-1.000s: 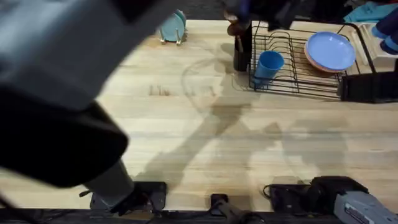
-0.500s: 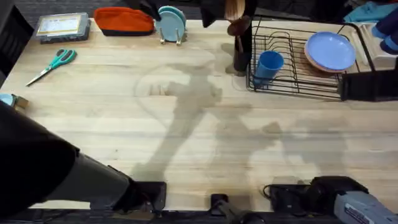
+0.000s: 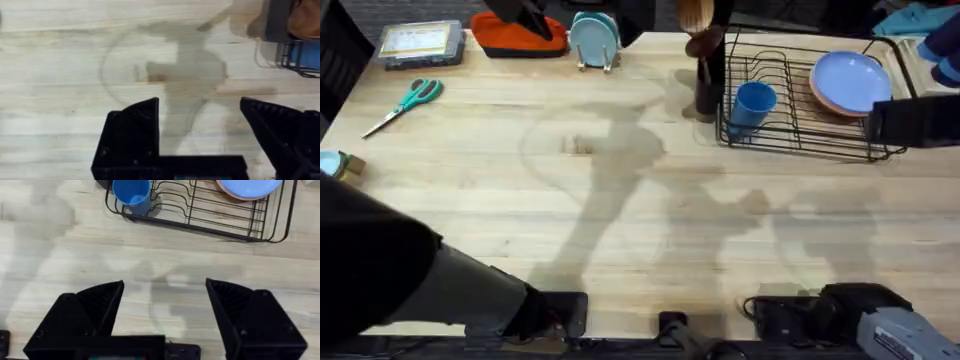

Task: Pick up the cup on the table and put them onto the rack.

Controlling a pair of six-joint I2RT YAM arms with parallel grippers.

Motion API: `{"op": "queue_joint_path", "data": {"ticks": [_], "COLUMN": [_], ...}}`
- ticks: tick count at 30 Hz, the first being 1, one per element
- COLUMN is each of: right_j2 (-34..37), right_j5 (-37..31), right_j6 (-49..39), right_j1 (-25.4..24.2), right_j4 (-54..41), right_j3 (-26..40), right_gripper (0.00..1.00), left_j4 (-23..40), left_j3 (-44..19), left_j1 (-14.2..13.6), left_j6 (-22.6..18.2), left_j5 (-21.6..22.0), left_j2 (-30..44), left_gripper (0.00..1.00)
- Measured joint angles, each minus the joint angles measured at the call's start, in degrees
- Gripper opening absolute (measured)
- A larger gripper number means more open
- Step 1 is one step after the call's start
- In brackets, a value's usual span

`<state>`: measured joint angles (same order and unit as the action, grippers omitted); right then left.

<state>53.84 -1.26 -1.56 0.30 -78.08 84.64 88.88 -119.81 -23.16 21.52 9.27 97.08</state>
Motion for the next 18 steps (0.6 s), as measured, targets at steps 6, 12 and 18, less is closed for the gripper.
{"op": "queue_joint_path", "data": {"ticks": [6,12,18], "right_j2": [0.0,0.0,0.0], "right_j5": [0.0,0.0,0.0], "right_j6": [0.0,0.0,0.0], "right_j1": [0.0,0.0,0.0], "right_j4": [0.0,0.0,0.0], "right_j3": [0.0,0.0,0.0], "right_gripper": [0.993,0.992,0.992], "left_j4": [-9.0,-15.4,-17.9], "left_j3": [15.4,29.9,40.3], "left_j1": [4.2,7.4,7.7], "left_j6": [0.8,0.5,-0.1], "left_j5": [-0.4,-2.2,-3.7], "left_j2": [-6.4,-15.9,-18.8], "left_gripper": [0.991,0.991,0.991]}}
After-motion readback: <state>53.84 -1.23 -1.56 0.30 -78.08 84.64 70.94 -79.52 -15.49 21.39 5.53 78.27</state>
